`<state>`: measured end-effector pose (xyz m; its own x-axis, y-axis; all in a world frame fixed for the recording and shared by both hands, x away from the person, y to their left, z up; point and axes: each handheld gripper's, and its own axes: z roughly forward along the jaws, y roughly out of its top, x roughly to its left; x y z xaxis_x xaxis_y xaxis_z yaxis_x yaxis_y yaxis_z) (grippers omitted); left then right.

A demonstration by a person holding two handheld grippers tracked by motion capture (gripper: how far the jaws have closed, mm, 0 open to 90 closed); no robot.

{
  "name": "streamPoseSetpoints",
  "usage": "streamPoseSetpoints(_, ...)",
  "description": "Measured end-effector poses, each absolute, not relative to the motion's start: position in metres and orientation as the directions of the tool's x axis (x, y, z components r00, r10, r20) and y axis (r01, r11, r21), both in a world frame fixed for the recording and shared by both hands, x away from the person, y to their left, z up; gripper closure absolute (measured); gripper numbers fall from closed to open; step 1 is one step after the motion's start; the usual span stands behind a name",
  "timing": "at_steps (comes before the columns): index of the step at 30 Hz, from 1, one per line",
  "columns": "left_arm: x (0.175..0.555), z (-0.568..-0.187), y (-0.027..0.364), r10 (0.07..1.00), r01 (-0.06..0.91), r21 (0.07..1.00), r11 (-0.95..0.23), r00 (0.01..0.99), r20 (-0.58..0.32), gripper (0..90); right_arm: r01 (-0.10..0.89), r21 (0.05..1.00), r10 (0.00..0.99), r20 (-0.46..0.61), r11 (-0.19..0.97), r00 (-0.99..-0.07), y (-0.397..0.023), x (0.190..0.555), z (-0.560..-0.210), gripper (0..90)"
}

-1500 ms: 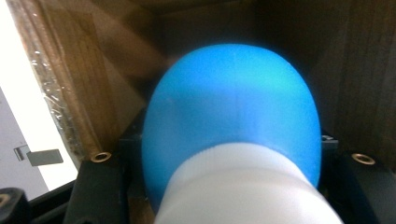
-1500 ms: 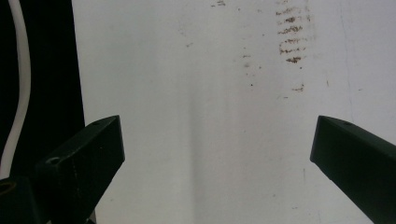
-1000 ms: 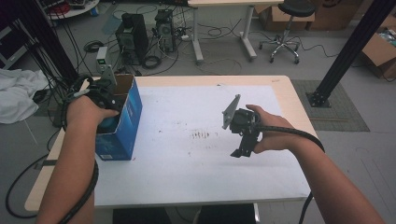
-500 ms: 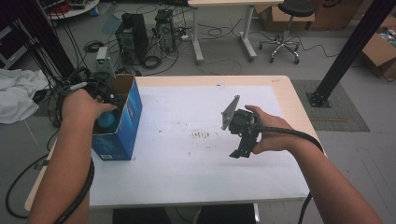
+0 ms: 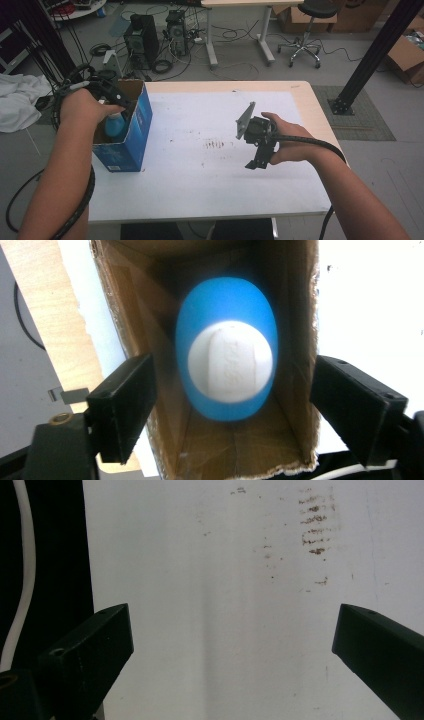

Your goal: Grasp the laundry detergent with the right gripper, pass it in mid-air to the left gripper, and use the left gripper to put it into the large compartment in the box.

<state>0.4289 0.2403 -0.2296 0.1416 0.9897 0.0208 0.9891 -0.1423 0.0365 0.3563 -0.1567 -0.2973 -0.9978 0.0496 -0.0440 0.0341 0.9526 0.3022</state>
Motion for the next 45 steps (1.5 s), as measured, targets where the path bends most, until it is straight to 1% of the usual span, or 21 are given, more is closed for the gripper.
streamPoseSetpoints(13,0.423,-0.205,0.23,0.981,0.98,0.048,-0.192,0.191,0.028,15.3,0.03,0.306,0.046,-0.043,0.952,-0.998,-0.152,0.357,-0.298,2.5)
streamPoseSetpoints(22,0.42,-0.193,0.217,0.968,0.967,0.046,-0.25,0.249,0.026,8.5,0.038,0.302,0.053,-0.042,0.952,-0.998,-0.156,0.356,-0.298,2.5)
streamPoseSetpoints(27,0.419,-0.187,0.207,0.957,0.956,0.05,-0.288,0.286,0.036,7.9,0.045,0.303,0.062,-0.044,0.952,-0.997,-0.159,0.354,-0.295,2.6)
streamPoseSetpoints(33,0.416,-0.178,0.189,0.937,0.936,0.056,-0.348,0.347,0.034,5.9,0.052,0.303,0.07,-0.048,0.952,-0.996,-0.164,0.353,-0.293,2.6)
streamPoseSetpoints(36,0.415,-0.174,0.18,0.919,0.917,0.058,-0.394,0.393,0.024,5.0,0.057,0.302,0.075,-0.05,0.952,-0.996,-0.166,0.352,-0.292,2.6)
streamPoseSetpoints(39,0.414,-0.171,0.17,0.901,0.899,0.062,-0.433,0.433,0.02,2.4,0.06,0.302,0.079,-0.051,0.951,-0.996,-0.169,0.352,-0.291,2.5)
streamPoseSetpoints(41,0.413,-0.171,0.164,0.888,0.886,0.061,-0.459,0.46,0.01,0.4,0.061,0.3,0.08,-0.051,0.952,-0.996,-0.17,0.352,-0.291,2.5)
streamPoseSetpoints(45,0.413,-0.173,0.152,0.85,0.849,0.059,-0.525,0.527,-0.026,0.2,0.063,0.293,0.081,-0.049,0.954,-0.996,-0.171,0.353,-0.29,2.5)
